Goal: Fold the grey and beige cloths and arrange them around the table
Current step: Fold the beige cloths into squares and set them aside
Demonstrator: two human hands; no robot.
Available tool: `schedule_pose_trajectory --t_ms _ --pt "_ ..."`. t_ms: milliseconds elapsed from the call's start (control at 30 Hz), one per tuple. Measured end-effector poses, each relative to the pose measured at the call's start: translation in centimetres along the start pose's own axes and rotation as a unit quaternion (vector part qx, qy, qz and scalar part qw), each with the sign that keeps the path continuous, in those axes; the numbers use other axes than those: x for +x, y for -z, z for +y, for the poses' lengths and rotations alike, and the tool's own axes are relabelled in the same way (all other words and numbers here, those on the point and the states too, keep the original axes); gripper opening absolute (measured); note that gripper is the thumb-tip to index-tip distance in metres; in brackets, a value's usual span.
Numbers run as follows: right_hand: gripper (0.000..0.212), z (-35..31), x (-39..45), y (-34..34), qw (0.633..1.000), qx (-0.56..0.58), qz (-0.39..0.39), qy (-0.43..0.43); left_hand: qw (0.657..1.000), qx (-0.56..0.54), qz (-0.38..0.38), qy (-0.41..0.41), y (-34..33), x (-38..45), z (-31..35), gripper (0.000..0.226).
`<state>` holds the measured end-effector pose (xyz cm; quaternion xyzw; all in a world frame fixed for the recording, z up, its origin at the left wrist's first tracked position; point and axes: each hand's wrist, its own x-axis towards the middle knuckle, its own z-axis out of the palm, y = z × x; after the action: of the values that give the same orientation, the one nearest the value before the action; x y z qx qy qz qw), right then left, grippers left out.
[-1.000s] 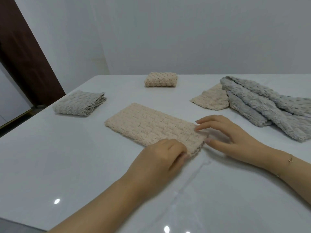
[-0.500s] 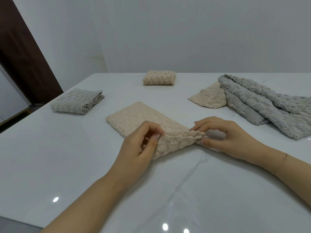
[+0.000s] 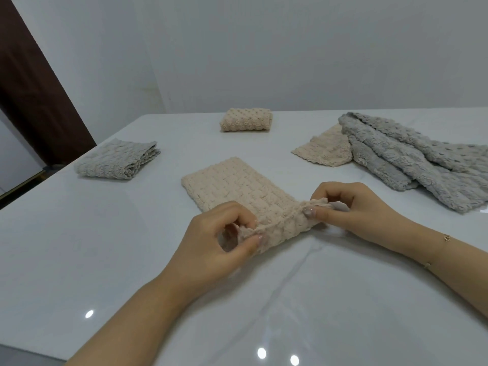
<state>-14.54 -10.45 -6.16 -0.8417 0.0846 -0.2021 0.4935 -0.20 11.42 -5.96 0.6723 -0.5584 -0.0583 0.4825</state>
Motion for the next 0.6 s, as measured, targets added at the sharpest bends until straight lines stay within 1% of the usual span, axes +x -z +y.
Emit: schedule_pose_trajectory --t_ms 67,133,200,267,333,400,467,500,533,600 --pt "0.034 -0.2 0.0 0.1 0.999 0.034 0.001 -0.018 0.997 -0.058 0.019 0.042 0.1 -0.1 0.1 0.014" --pt "0.036 -0.4 0.0 0.2 0.997 0.078 -0.014 -0.024 0.987 -0.127 0.033 0.089 0.2 -0.1 0.4 0.019" --pt "0.036 -0.6 -0.1 0.4 0.992 0.111 -0.057 -0.026 0.976 -0.179 0.041 0.121 0.4 -0.2 0.6 0.021" --pt "0.029 -0.9 -0.2 0.4 0.987 0.13 -0.094 -0.033 0.964 -0.214 0.048 0.147 0.7 -0.3 0.7 0.021" --pt "0.025 -1.4 0.1 0.5 0.986 0.131 -0.093 -0.034 0.952 -0.252 0.06 0.165 1.3 -0.2 0.9 0.02" --pt "0.022 -2.2 1.0 0.5 0.987 0.137 -0.068 -0.044 0.937 -0.291 0.054 0.184 2.2 0.3 1.2 0.017" --pt "0.008 -3.2 3.2 0.4 0.988 0.138 -0.046 -0.056 0.925 -0.31 0.041 0.217 3.3 1.4 1.1 0.018" --pt "0.004 -3.8 4.4 0.2 0.987 0.135 -0.048 -0.067 0.918 -0.316 0.042 0.235 4.0 2.1 0.9 0.017" --pt "0.008 -4.0 5.7 -0.1 0.986 0.132 -0.058 -0.08 0.915 -0.316 0.048 0.247 4.7 3.0 0.5 0.015" --pt "0.033 -3.8 8.1 -0.8 0.983 0.125 -0.068 -0.116 0.92 -0.283 0.067 0.261 6.1 5.0 -0.5 0.009"
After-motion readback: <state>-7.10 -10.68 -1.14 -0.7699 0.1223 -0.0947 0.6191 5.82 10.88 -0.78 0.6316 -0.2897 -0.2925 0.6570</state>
